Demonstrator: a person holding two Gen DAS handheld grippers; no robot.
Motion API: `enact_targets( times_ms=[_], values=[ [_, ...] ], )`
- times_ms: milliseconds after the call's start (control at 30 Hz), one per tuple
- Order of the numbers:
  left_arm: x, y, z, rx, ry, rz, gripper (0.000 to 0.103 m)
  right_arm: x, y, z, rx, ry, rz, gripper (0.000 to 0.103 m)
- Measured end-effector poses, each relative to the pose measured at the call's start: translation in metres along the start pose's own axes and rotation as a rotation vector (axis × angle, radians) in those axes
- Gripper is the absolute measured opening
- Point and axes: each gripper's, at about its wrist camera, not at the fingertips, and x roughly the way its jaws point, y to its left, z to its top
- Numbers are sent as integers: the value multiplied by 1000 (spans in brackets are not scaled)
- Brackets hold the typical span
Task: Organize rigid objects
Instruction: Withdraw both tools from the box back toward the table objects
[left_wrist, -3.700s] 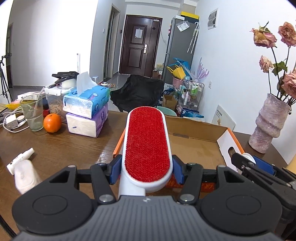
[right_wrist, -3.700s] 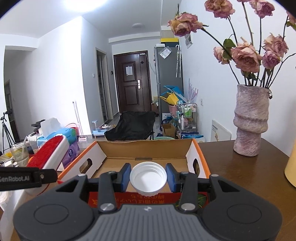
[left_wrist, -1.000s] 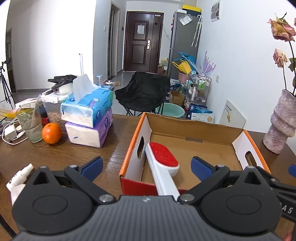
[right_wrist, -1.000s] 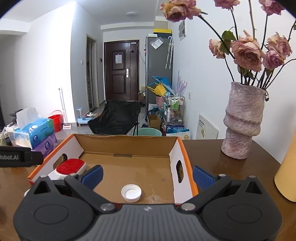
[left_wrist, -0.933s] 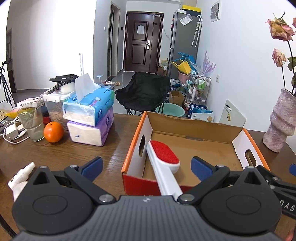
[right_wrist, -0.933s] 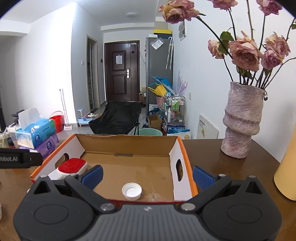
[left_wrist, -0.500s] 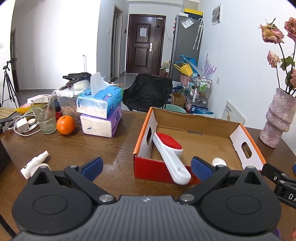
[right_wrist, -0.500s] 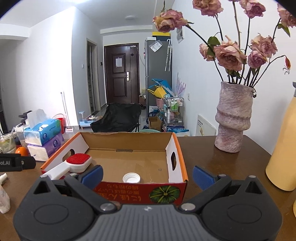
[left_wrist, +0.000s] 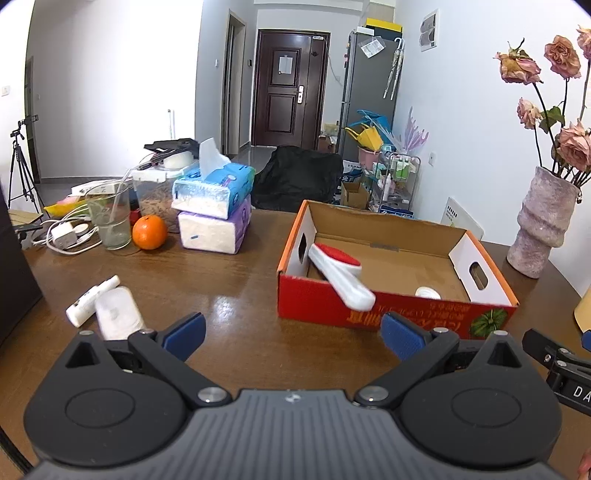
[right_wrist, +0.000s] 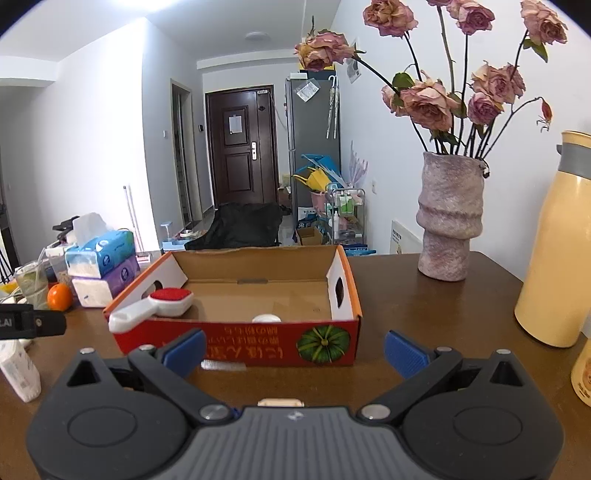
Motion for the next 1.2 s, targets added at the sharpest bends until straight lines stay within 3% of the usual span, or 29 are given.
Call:
enact_targets(
  times_ms=[467,1200],
  values=[
    [-31,19,-50,19,36,14,103,-40,-11,-42,-13,35,-5,103],
    [-11,39,-113,89,170,39,103,-60,-39,-93,-50,65,-66,103]
  ],
)
